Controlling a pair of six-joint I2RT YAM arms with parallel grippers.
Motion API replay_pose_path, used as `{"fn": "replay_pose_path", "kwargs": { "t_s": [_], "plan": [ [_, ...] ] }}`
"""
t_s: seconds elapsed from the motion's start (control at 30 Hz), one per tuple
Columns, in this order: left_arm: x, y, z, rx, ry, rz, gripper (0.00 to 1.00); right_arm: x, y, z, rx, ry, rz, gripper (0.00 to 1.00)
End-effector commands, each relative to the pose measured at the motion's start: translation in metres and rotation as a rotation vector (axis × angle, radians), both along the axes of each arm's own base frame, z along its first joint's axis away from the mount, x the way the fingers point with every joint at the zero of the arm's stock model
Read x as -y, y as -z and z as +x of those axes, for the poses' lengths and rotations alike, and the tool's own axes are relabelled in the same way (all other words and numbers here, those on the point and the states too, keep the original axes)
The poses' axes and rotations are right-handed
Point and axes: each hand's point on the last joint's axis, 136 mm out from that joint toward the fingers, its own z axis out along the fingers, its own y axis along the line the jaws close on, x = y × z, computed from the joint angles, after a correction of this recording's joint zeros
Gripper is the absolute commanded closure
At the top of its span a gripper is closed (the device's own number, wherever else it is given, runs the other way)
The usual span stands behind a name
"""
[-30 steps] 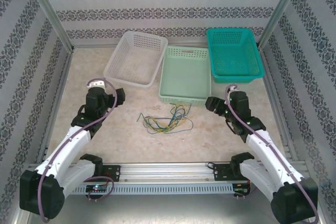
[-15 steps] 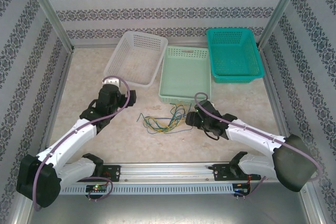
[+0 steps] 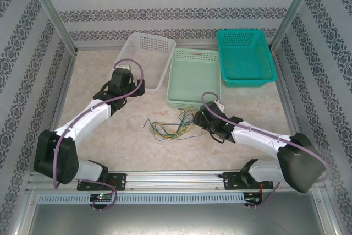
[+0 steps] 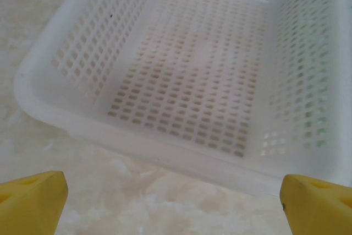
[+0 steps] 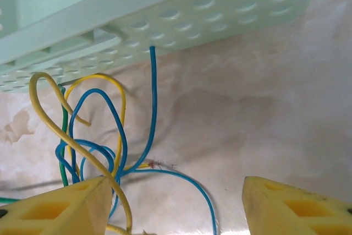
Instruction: Untangle the cables
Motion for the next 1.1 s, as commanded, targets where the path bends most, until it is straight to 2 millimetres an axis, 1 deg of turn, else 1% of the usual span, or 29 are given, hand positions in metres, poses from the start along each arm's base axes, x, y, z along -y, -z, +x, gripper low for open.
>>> {"fn": "replay_pose_path", "kwargs": {
  "t_s": [0.0,0.1,0.23,0.3,0.37,0.47,0.57,0.63,0.77,0.83,0.87,0.93,1.0,1.07],
  "plan": [
    [-0.005,-0.011,0.017,0.005,-0.025,-0.019,0.01,-0.006,-0.001,0.004,-0.02,-0.007,-0.003,0.43],
    [-0.011,-0.003,0.029,-0.025,-0.039,-0.005,0.01,0.0,0.006,0.003,-0.021,0.026,0.004,0.54],
    [-0.014,0.004,0.041,-0.049,-0.037,0.025,0.0,0.003,0.006,0.009,-0.019,0.039,0.023,0.7],
    [-0.013,0.008,0.044,-0.071,-0.029,0.04,0.0,0.003,0.004,0.01,-0.025,0.021,0.007,0.77],
    [-0.014,0.007,0.045,-0.074,-0.029,0.048,0.0,0.006,0.004,0.009,-0.035,0.014,-0.011,0.84],
    [-0.016,0.009,0.047,-0.076,-0.043,0.057,0.0,0.019,0.003,0.006,-0.035,0.034,-0.023,0.94],
    [-0.022,0.019,0.047,-0.121,-0.089,0.069,0.04,0.028,-0.003,0.003,-0.005,0.03,-0.018,0.99],
    [-0.024,0.025,0.046,-0.151,-0.106,0.055,0.06,0.03,-0.009,0.001,0.011,0.011,-0.023,1.0],
    [-0.019,0.031,0.043,-0.172,-0.109,0.005,0.08,0.023,-0.021,0.0,0.044,-0.065,-0.023,1.0],
    [-0.008,0.028,0.039,-0.171,-0.066,-0.04,0.1,0.018,-0.029,0.0,0.062,-0.105,-0.013,1.0],
    [0.0,0.021,0.036,-0.154,-0.032,-0.064,0.11,0.017,-0.036,0.001,0.075,-0.118,-0.008,1.0],
    [0.019,0.009,0.028,-0.108,0.052,-0.07,0.11,0.013,-0.052,0.004,0.115,-0.14,0.015,1.0],
    [0.041,-0.002,0.016,-0.054,0.146,-0.052,0.11,0.008,-0.073,0.008,0.171,-0.156,0.056,1.0],
    [0.063,-0.009,0.002,-0.017,0.25,-0.057,0.11,0.008,-0.092,0.012,0.214,-0.142,0.091,1.0]
  ]
}}
